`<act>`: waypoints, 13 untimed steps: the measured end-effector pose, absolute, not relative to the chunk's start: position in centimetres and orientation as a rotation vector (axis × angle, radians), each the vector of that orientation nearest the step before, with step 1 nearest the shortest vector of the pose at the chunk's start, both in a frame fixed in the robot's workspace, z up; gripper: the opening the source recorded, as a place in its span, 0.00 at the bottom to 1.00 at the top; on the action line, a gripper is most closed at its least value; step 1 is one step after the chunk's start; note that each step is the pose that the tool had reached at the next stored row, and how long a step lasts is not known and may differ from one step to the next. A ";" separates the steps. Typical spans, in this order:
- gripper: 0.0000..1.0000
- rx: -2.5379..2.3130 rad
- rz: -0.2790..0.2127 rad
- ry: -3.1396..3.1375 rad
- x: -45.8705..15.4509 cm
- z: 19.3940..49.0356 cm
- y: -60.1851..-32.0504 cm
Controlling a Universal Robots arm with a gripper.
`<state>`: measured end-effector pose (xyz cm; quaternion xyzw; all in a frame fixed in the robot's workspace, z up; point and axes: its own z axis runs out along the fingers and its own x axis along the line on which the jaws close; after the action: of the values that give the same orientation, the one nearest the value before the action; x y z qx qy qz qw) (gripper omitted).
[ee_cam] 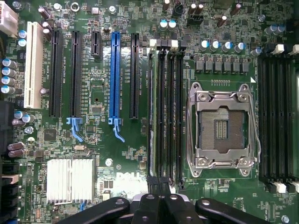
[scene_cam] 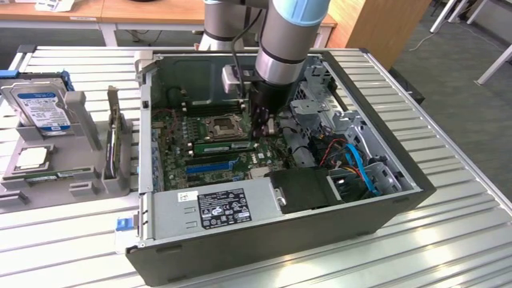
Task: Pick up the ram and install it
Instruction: 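Press down the ram until it locks into place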
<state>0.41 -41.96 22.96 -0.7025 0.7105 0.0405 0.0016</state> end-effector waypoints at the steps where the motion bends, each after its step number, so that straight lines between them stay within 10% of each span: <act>1: 0.10 -2.205 0.127 2.230 0.4 23.1 -42.0; 13: 0.10 -2.205 0.127 2.230 0.4 24.3 -42.0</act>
<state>0.43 -41.96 24.30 -0.7025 0.7105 0.0405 0.0016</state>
